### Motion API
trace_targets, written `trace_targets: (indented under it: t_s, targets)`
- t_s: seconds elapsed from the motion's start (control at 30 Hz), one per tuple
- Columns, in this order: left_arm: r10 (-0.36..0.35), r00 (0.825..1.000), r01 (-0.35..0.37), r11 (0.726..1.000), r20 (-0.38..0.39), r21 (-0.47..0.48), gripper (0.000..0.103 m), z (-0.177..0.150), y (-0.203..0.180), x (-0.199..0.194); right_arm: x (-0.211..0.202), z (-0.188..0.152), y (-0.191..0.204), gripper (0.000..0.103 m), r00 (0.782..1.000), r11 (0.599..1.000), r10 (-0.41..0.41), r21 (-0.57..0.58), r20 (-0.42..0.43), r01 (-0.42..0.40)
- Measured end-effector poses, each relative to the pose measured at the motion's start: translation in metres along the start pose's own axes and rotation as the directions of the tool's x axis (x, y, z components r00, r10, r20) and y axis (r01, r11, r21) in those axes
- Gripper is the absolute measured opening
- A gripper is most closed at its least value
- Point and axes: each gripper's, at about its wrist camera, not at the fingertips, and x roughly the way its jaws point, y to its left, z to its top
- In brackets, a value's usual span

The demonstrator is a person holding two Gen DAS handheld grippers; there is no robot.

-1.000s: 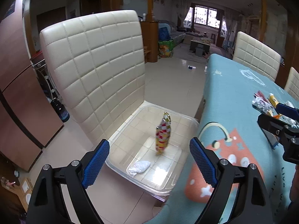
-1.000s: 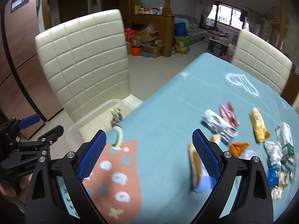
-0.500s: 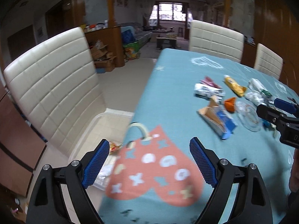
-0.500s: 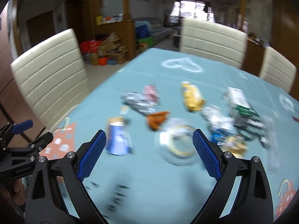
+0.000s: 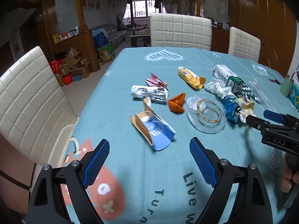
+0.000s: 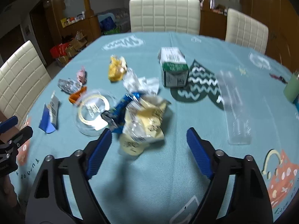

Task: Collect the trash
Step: 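Grasp the crumpled yellow-white bag with right tool while left tool grasps blue-white carton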

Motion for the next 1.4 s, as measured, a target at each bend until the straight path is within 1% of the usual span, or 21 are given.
trace_targets:
  t_s: [0.13, 0.17, 0.23, 0.27, 0.33, 0.37, 0.5, 0.6, 0.67, 0.8, 0.97, 1.03, 1.1, 1.13, 1.2, 1.4]
  targets:
    - [0.008, 1.0, -0.008, 1.0, -0.021, -0.002, 0.085, 0.003, -0.006, 0.009, 0.013, -0.001, -0.004, 0.072, 0.999, 1.0, 0.024, 0.009, -0.03, -0.023]
    - [0.013, 1.0, -0.013, 1.0, -0.027, -0.007, 0.085, 0.004, -0.007, 0.012, 0.015, -0.001, -0.004, 0.068, 0.999, 1.0, 0.03, 0.008, -0.034, -0.03]
    - [0.016, 0.999, -0.016, 1.0, -0.038, -0.017, 0.085, 0.006, -0.006, 0.016, 0.02, -0.001, -0.004, 0.057, 0.998, 0.999, 0.043, 0.012, -0.051, -0.042]
    - [0.017, 0.999, -0.018, 1.0, -0.044, -0.024, 0.085, 0.006, -0.005, 0.019, 0.021, -0.001, -0.004, 0.045, 0.997, 0.999, 0.044, 0.013, -0.057, -0.043]
    - [0.022, 0.998, -0.024, 0.999, -0.052, -0.03, 0.085, 0.007, -0.003, 0.024, 0.019, -0.002, -0.005, 0.038, 0.998, 0.999, 0.042, 0.013, -0.043, -0.042]
    - [0.023, 0.998, -0.025, 0.999, -0.057, -0.034, 0.085, 0.008, -0.002, 0.026, 0.016, -0.002, -0.006, 0.032, 0.999, 0.999, 0.04, 0.012, -0.029, -0.04]
    - [0.021, 0.997, -0.025, 0.998, -0.076, -0.05, 0.085, 0.011, -0.001, 0.038, 0.001, 0.006, -0.006, 0.03, 0.999, 1.0, 0.009, 0.011, 0.053, -0.009]
    - [0.038, 0.996, -0.042, 0.998, -0.083, -0.047, 0.085, 0.014, -0.002, 0.047, -0.003, 0.013, -0.004, 0.03, 0.997, 1.0, 0.007, 0.002, 0.076, -0.008]
    - [0.055, 0.994, -0.059, 0.997, -0.089, -0.048, 0.085, 0.015, -0.003, 0.053, -0.002, 0.017, -0.002, 0.03, 0.997, 1.0, 0.006, -0.002, 0.08, -0.006]
    - [0.05, 0.995, -0.057, 0.995, -0.083, -0.085, 0.085, 0.015, 0.001, 0.058, 0.004, 0.018, 0.002, 0.03, 0.997, 1.0, 0.016, -0.007, 0.071, -0.016]
    - [0.072, 0.994, -0.077, 0.995, -0.083, -0.06, 0.085, 0.014, 0.0, 0.06, 0.008, 0.017, 0.006, 0.03, 0.998, 1.0, 0.013, -0.018, 0.064, -0.012]
    - [0.064, 0.994, -0.069, 0.996, -0.084, -0.057, 0.073, 0.013, 0.002, 0.059, 0.009, 0.017, 0.007, 0.03, 0.998, 1.0, 0.012, -0.02, 0.061, -0.011]
    - [0.051, 0.993, -0.058, 0.997, -0.106, -0.058, 0.043, 0.012, 0.003, 0.062, 0.008, 0.016, 0.007, 0.03, 0.998, 1.0, 0.011, -0.023, 0.056, -0.01]
    - [0.036, 0.991, -0.044, 0.997, -0.125, -0.063, 0.04, 0.011, 0.004, 0.064, 0.008, 0.016, 0.008, 0.03, 0.998, 1.0, 0.01, -0.024, 0.056, -0.009]
    - [0.023, 0.992, -0.03, 0.998, -0.12, -0.061, 0.034, 0.011, 0.006, 0.062, 0.006, 0.015, 0.008, 0.03, 0.998, 1.0, 0.008, -0.025, 0.059, -0.007]
    - [0.015, 0.997, -0.02, 0.998, -0.075, -0.061, 0.033, 0.008, 0.013, 0.044, -0.003, 0.016, 0.016, 0.03, 0.997, 0.999, 0.013, -0.046, 0.072, -0.01]
